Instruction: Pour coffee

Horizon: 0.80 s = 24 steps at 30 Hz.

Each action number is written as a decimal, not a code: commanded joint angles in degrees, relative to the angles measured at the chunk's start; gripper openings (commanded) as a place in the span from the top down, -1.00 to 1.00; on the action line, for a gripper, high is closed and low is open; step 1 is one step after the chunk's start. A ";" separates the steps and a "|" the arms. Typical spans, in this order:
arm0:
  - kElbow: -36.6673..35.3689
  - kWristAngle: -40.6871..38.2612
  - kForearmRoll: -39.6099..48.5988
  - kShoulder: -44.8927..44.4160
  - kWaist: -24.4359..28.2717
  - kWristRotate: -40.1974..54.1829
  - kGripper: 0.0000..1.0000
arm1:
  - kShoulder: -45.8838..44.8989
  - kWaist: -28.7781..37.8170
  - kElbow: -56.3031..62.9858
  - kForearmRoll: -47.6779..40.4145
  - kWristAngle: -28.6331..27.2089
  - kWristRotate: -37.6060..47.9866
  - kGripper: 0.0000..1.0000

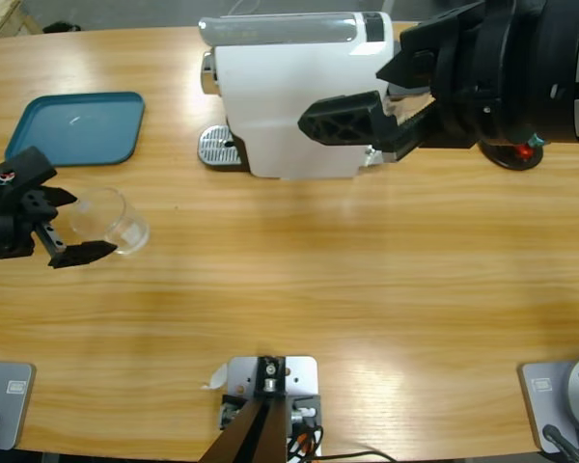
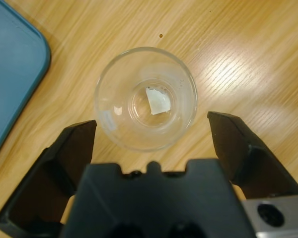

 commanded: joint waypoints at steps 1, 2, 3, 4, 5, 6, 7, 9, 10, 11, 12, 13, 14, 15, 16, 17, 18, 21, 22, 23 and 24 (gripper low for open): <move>-0.18 -1.77 -2.57 6.00 0.87 2.30 -0.51 | 0.68 0.54 1.82 -0.86 1.08 0.61 -1.00; -0.22 -2.21 -2.76 6.41 0.87 2.53 -0.44 | 0.68 0.54 1.91 -0.91 1.10 0.61 -1.00; -0.22 -2.46 -2.84 6.51 0.87 2.69 -0.35 | 0.68 0.54 2.07 -1.02 1.17 0.61 -1.00; -0.18 -2.53 -2.87 6.39 0.96 2.74 -0.26 | 0.68 0.54 2.21 -1.09 1.17 0.61 -1.00; -0.11 -2.55 -2.85 6.16 1.17 2.74 -0.24 | 0.64 0.54 2.39 -1.23 1.17 0.61 -1.00; -0.04 -2.72 -2.84 5.88 1.49 2.81 -0.06 | 0.59 0.54 2.53 -1.39 1.22 0.61 -1.00; 0.01 -2.90 -2.84 5.67 1.77 2.83 0.13 | 0.52 0.54 2.68 -1.62 1.26 0.61 -1.00; 0.01 -3.37 -2.84 5.56 1.84 3.18 0.16 | 0.41 0.54 2.75 -1.88 1.35 0.61 -1.00; -0.04 -3.64 -2.84 5.63 1.84 3.50 0.18 | 0.36 0.54 2.75 -1.95 1.42 0.61 -1.00; -0.04 -3.90 -2.84 5.65 1.84 3.60 0.38 | 0.29 0.54 2.81 -1.95 1.56 0.61 -1.00; -0.04 -4.50 -2.84 5.65 1.84 3.85 0.57 | 0.24 0.54 2.91 -1.95 1.63 0.61 -1.00; -0.09 -4.85 -2.85 5.65 1.84 3.97 0.92 | 0.20 0.54 3.07 -1.95 1.70 0.61 -1.00; -0.11 -4.88 -2.84 5.56 1.84 3.97 1.00 | 0.15 0.54 3.21 -1.95 1.72 0.61 -1.00; -0.06 -4.80 -2.84 5.21 1.84 3.92 1.00 | 0.15 0.54 3.32 -1.95 1.79 0.64 -1.00; -0.06 -4.62 -2.84 4.72 1.84 3.74 1.00 | 0.10 0.54 3.42 -1.95 1.79 0.73 -1.00; -0.04 -4.34 -2.84 4.19 1.84 3.71 1.00 | -0.03 0.54 3.51 -1.95 1.79 0.78 -1.00; -0.11 -3.71 -2.84 3.37 1.86 3.76 1.00 | -0.18 0.54 3.55 -1.95 1.82 0.78 -1.00; -2.13 -0.61 -2.84 1.01 2.21 6.89 1.00 | -0.80 0.54 3.90 -1.88 1.86 0.78 -1.00; -3.52 -0.65 -2.76 1.22 2.60 9.05 1.00 | -1.01 0.54 4.21 -1.86 1.80 0.78 -1.00; -5.37 -1.26 -2.68 2.17 3.41 11.14 1.00 | -1.13 0.54 4.46 -1.86 1.79 0.78 -1.00; -7.48 -2.46 -2.34 3.81 4.53 12.92 1.00 | -1.22 0.54 4.69 -1.86 1.79 0.78 -1.00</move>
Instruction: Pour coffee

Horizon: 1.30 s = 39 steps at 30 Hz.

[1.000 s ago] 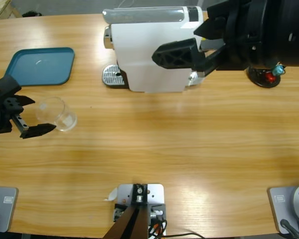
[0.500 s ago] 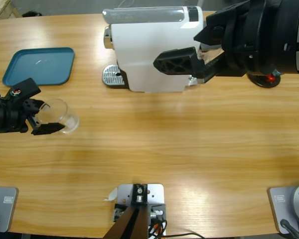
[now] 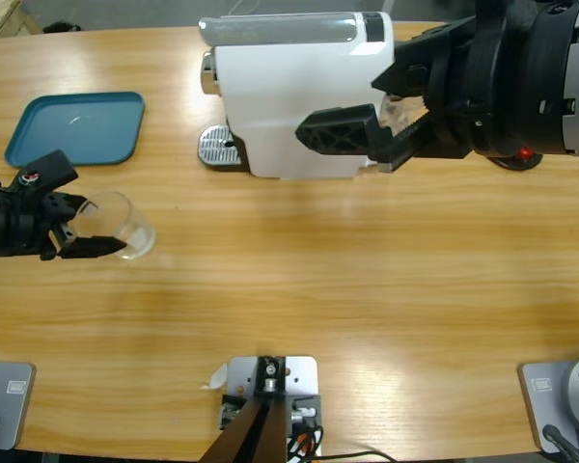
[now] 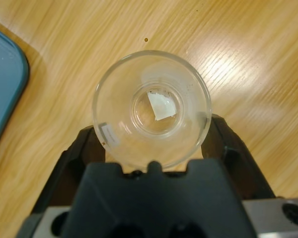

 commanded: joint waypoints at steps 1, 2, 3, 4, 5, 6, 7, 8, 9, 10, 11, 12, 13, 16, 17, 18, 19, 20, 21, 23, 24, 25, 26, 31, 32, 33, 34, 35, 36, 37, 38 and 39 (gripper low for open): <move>-9.42 -1.10 0.08 2.09 4.38 10.74 1.00 | -1.29 0.54 3.30 -0.39 1.01 0.64 -1.00; -11.41 -2.62 0.15 3.96 5.47 11.81 1.00 | -1.36 0.50 3.41 -0.39 1.01 0.64 -1.00; -13.29 -4.34 0.17 5.64 6.70 12.86 1.00 | -1.43 0.31 3.53 -0.39 1.01 0.64 -1.00; -15.13 -6.22 0.19 7.23 8.04 13.87 1.00 | -1.43 0.01 3.62 -0.39 1.08 0.64 -1.00; -16.82 -7.77 0.31 8.61 9.43 14.97 1.00 | -1.36 -0.34 3.59 -0.39 1.27 0.64 -1.00; -18.79 -9.49 0.65 10.27 11.06 16.20 1.00 | -1.27 -0.80 3.55 -0.39 1.59 0.57 -1.00; -20.48 -10.51 1.35 11.67 12.05 17.40 1.00 | -1.12 -1.57 3.55 -0.39 1.98 0.32 -1.00; -22.25 -11.40 2.51 13.11 12.73 19.02 1.00 | -0.98 -2.35 3.55 -0.39 2.43 0.04 -1.00; -23.89 -12.09 3.58 14.52 13.03 20.48 1.00 | -0.82 -3.26 3.55 -0.39 2.91 -0.22 -1.00; -25.29 -12.32 4.30 15.86 13.17 21.74 1.00 | -0.69 -4.12 3.55 -0.44 3.30 -0.40 -1.00; -26.54 -12.74 4.78 17.14 13.33 22.66 1.00 | -0.57 -4.95 3.51 -0.48 3.74 -0.51 -1.00; -27.60 -12.90 4.92 18.39 13.35 23.39 1.00 | -0.34 -5.62 3.41 -0.53 4.23 -0.65 -1.00; -28.62 -12.95 5.02 19.60 13.35 24.04 1.00 | 0.01 -6.14 3.32 -0.65 4.61 -0.88 -1.00; -30.83 -12.74 5.45 22.76 12.24 25.38 1.00 | 1.43 -7.72 3.01 -1.46 6.09 -1.86 -1.00; -31.22 -12.46 5.45 23.47 11.85 25.61 1.00 | 1.82 -8.30 2.93 -1.73 6.34 -2.00 -1.00; -31.59 -12.34 5.45 24.10 11.50 25.77 1.00 | 2.08 -8.81 2.93 -1.99 6.50 -2.12 -1.00; -32.17 -12.30 5.45 24.86 10.80 25.78 1.00 | 2.31 -9.18 2.97 -2.32 6.71 -2.23 -1.00; -32.68 -12.25 5.45 25.38 10.17 25.78 1.00 | 2.75 -9.36 3.09 -2.90 7.01 -2.26 -1.00; -33.17 -12.11 5.45 25.95 9.52 25.73 1.00 | 3.14 -9.39 3.16 -3.25 7.15 -2.26 -1.00; -33.96 -11.90 5.39 27.11 8.50 25.47 1.00 | 3.68 -9.39 3.20 -3.87 7.39 -2.26 -1.00; -34.26 -11.90 5.36 27.72 8.08 25.33 1.00 | 3.84 -9.39 3.13 -4.15 7.43 -2.26 -1.00; -34.56 -11.90 5.36 28.13 7.76 25.26 1.00 | 3.93 -9.39 3.11 -4.33 7.43 -2.26 -1.00; -34.86 -12.04 5.32 28.41 7.64 25.22 1.00 | 3.93 -9.39 3.11 -4.34 7.43 -2.26 -1.00; -36.90 -12.25 5.27 29.95 7.44 24.82 1.00 | 3.81 -9.39 3.37 -4.34 7.43 -2.26 -1.00; -37.00 -12.32 5.27 30.04 7.35 24.82 1.00 | 3.74 -9.39 3.37 -4.34 7.43 -2.26 -1.00; -37.02 -12.34 5.27 30.09 7.16 24.82 1.00 | 3.72 -9.39 3.37 -4.34 7.43 -2.26 -1.00; -36.95 -12.42 5.29 30.16 6.95 24.82 1.00 | 3.75 -9.39 3.37 -4.34 7.43 -2.26 -1.00; -36.88 -12.51 5.34 30.16 6.67 24.75 1.00 | 3.81 -9.39 3.37 -4.40 7.43 -2.26 -1.00; -36.72 -12.53 5.36 30.16 6.33 24.73 1.00 | 3.84 -9.39 3.44 -4.47 7.43 -2.26 -1.00; -36.44 -12.60 5.43 30.13 6.00 24.73 1.00 | 3.84 -9.39 3.46 -4.52 7.43 -2.26 -1.00; -36.05 -12.60 5.45 30.08 5.75 24.73 1.00 | 3.84 -9.45 3.46 -4.52 7.43 -2.26 -1.00; -35.74 -12.60 5.45 30.08 5.65 24.73 1.00 | 3.84 -9.48 3.46 -4.54 7.43 -2.26 -1.00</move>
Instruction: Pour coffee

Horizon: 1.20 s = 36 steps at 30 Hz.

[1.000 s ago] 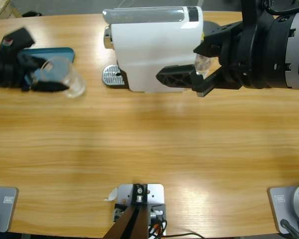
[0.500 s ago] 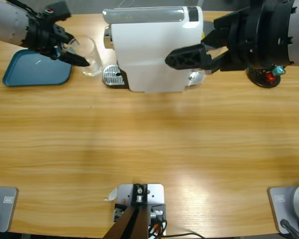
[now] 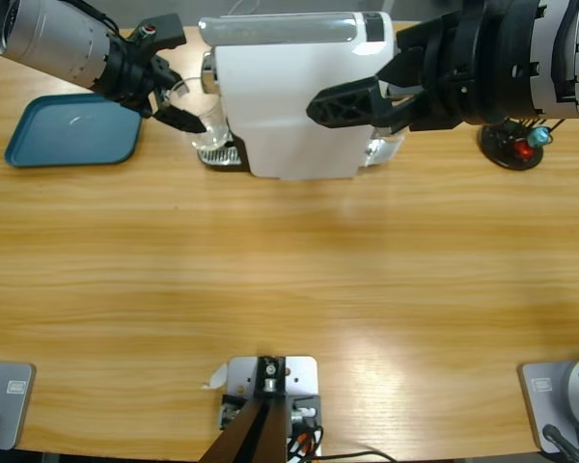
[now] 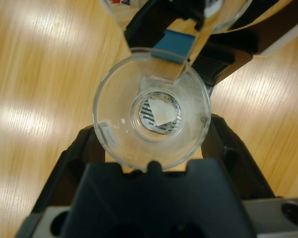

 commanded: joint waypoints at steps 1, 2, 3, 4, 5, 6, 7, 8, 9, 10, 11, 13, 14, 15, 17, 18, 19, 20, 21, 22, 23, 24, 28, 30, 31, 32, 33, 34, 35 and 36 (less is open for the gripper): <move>0.59 -0.88 0.66 2.92 -2.04 -0.29 1.00 | 1.88 -0.88 1.80 -0.66 0.65 -0.58 -1.00; 0.66 -0.88 0.66 2.92 -2.11 -0.32 1.00 | 1.88 -0.88 1.83 -0.66 0.65 -0.58 -1.00; 0.66 -0.88 0.66 2.98 -2.11 -0.31 1.00 | 1.88 -0.88 1.90 -0.66 0.65 -0.58 -1.00; 0.59 -0.88 0.61 3.08 -2.11 -0.32 1.00 | 1.88 -0.88 1.92 -0.66 0.65 -0.58 -1.00; 0.52 -0.88 0.62 3.15 -2.11 -0.32 1.00 | 1.83 -0.88 1.92 -0.66 0.65 -0.58 -1.00; 0.48 -0.88 0.62 3.20 -2.11 -0.32 1.00 | 1.80 -0.88 1.92 -0.66 0.65 -0.58 -1.00; 0.53 -0.93 0.66 3.33 -2.11 -0.32 1.00 | 1.80 -0.88 1.92 -0.66 0.65 -0.58 -1.00; 0.66 -0.98 0.66 3.47 -2.11 -0.32 1.00 | 1.81 -0.88 1.89 -0.66 0.70 -0.58 -1.00; 0.82 -1.09 0.66 3.68 -2.11 -0.36 1.00 | 1.88 -0.91 1.83 -0.66 0.74 -0.58 -1.00; 1.03 -1.17 0.73 3.87 -2.11 -0.43 0.99 | 1.88 -0.93 1.83 -0.66 0.74 -0.58 -1.00; 1.31 -1.26 0.75 4.01 -2.11 -0.60 0.81 | 1.88 -0.95 1.83 -0.66 0.74 -0.58 -1.00; 1.68 -1.28 0.75 4.33 -2.11 -1.08 0.33 | 1.85 -0.97 1.85 -0.66 0.77 -0.58 -1.00; 1.73 -1.23 0.75 4.56 -2.11 -1.18 0.15 | 1.80 -0.97 1.92 -0.66 0.82 -0.58 -1.00; 1.68 -1.26 0.73 4.79 -2.11 -1.27 -0.03 | 1.80 -0.97 1.92 -0.62 0.84 -0.58 -1.00; 1.22 -1.42 0.66 5.24 -2.20 -1.38 -0.35 | 1.80 -0.97 1.89 -0.57 0.91 -0.58 -1.00; 1.04 -1.49 0.66 5.30 -2.20 -1.41 -0.45 | 1.80 -0.97 1.83 -0.57 0.91 -0.58 -1.00; 0.96 -1.49 0.66 5.30 -2.20 -1.57 -0.61 | 1.83 -0.97 1.80 -0.57 0.96 -0.63 -1.00; 0.92 -1.49 0.66 5.30 -2.20 -1.64 -0.73 | 1.80 -0.97 1.75 -0.57 1.00 -0.68 -1.00; 0.99 -1.49 0.66 5.30 -2.20 -1.64 -0.85 | 1.80 -0.97 1.71 -0.57 1.00 -0.75 -1.00; 1.03 -1.49 0.66 5.30 -2.20 -1.64 -0.94 | 1.80 -0.97 1.69 -0.57 1.00 -0.75 -1.00; 1.10 -1.49 0.66 5.23 -2.20 -1.66 -0.98 | 1.80 -0.97 1.69 -0.57 1.05 -0.75 -1.00; 1.17 -1.46 0.66 5.16 -2.20 -1.80 -0.98 | 1.78 -0.97 1.69 -0.57 1.09 -0.75 -1.00; 1.78 -1.05 0.66 3.93 -2.08 -2.56 -0.98 | 1.30 -0.97 1.71 -0.55 0.96 -0.77 -1.00; 2.06 -1.05 0.66 3.05 -1.90 -2.70 -0.98 | 1.15 -0.97 1.73 -0.48 1.00 -0.93 -1.00; 2.19 -1.05 0.66 2.55 -1.85 -2.71 -0.98 | 1.01 -0.97 1.67 -0.48 1.00 -0.93 -1.00; 2.36 -1.05 0.66 2.01 -1.80 -2.78 -0.98 | 0.85 -0.97 1.62 -0.48 1.00 -1.02 -1.00; 2.68 -1.05 0.66 1.20 -1.64 -2.93 -0.98 | 0.67 -0.97 1.46 -0.41 0.95 -1.16 -1.00; 3.05 -1.09 0.66 0.32 -1.43 -3.29 -0.98 | 0.44 -0.97 1.22 0.01 0.88 -1.46 -1.00; 3.51 -1.14 0.66 -0.68 -1.16 -3.59 -0.98 | 0.23 -0.97 0.85 0.71 0.68 -1.86 -1.00; 4.05 -1.14 0.66 -1.82 -0.92 -3.75 -0.98 | -0.17 -0.97 0.76 1.47 0.23 -2.37 -1.00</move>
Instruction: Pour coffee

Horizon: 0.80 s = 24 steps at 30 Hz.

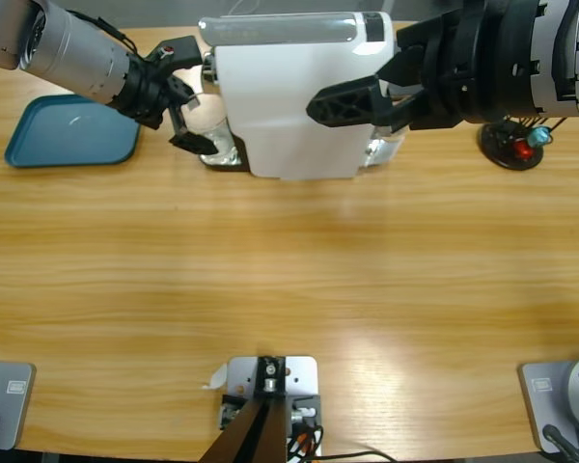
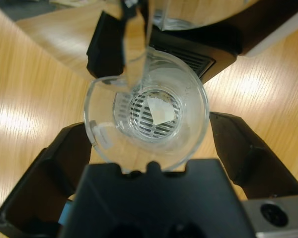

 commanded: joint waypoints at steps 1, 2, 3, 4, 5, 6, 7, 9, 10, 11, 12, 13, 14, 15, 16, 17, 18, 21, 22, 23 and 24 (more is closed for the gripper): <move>4.15 -0.69 0.52 -5.20 1.07 -2.07 -0.98 | -0.71 -0.72 0.39 2.38 -0.35 -2.82 -1.00; 4.54 -0.69 0.52 -6.46 1.51 -2.23 -0.98 | -0.98 -0.72 -1.03 4.14 -0.66 -3.68 -1.00; 4.96 -0.95 0.52 -7.85 1.93 -2.39 -0.98 | -1.01 -0.72 -3.12 6.62 -1.14 -4.88 -0.93; 5.41 -1.29 0.45 -9.08 2.36 -2.69 -0.98 | -1.01 -0.83 -5.55 9.08 -1.49 -6.05 -0.77; 5.85 -1.30 0.43 -10.01 2.71 -3.13 -0.98 | -0.96 -1.43 -7.97 11.54 -1.54 -6.41 -0.63; 6.43 -1.27 0.43 -10.84 3.06 -3.43 -0.98 | -0.94 -2.32 -10.29 13.82 -1.46 -6.46 -0.61; 7.15 -1.09 0.43 -11.70 3.38 -3.55 -0.98 | -1.08 -3.55 -12.30 15.62 -1.12 -6.90 -0.61; 9.23 -0.53 0.43 -14.37 4.27 -4.43 -0.98 | -0.89 -8.56 -16.59 19.06 0.78 -7.62 -0.47; 10.25 -0.14 0.43 -15.60 4.68 -5.57 -0.98 | -0.17 -11.45 -18.59 20.19 2.41 -8.18 -0.25; 11.23 -0.21 0.43 -16.62 5.20 -7.40 -0.98 | 1.13 -14.13 -21.00 21.77 3.40 -9.04 -0.03; 12.16 -0.72 0.50 -17.31 5.91 -10.23 -0.98 | 2.70 -16.33 -23.42 23.05 4.19 -9.90 0.13; 13.50 -1.64 0.52 -17.99 6.63 -13.52 -0.98 | 4.31 -17.83 -25.08 22.89 5.42 -9.92 0.50; 14.91 -2.17 0.63 -18.66 7.00 -16.36 -0.98 | 5.98 -18.86 -27.19 22.89 7.02 -9.10 0.93; 16.44 -2.24 0.68 -19.54 6.98 -18.60 -0.98 | 7.28 -19.50 -29.10 22.82 8.76 -8.85 1.00; 18.00 -2.36 0.70 -20.72 6.75 -20.44 -0.97 | 8.44 -19.62 -31.02 22.84 8.97 -9.64 1.00; 19.41 -2.80 0.70 -21.95 6.35 -21.67 -0.97 | 9.76 -19.62 -32.67 23.05 8.88 -11.26 1.00; 20.67 -3.03 0.70 -23.29 5.85 -22.96 -0.97 | 11.05 -19.55 -34.50 24.04 8.88 -12.51 1.00; 23.64 -2.36 0.70 -28.37 4.34 -26.88 -0.98 | 15.74 -18.93 -42.29 32.40 8.84 -12.22 1.00; 24.50 -1.76 0.70 -30.05 3.78 -27.93 -0.98 | 17.46 -18.86 -44.32 34.65 9.00 -12.51 1.00; 25.31 -0.46 0.70 -31.64 3.43 -28.40 -0.98 | 18.89 -18.86 -45.82 36.34 8.97 -12.88 1.00; 26.14 0.54 0.70 -33.01 3.41 -28.21 -0.99 | 19.83 -18.90 -46.71 37.45 8.72 -13.02 1.00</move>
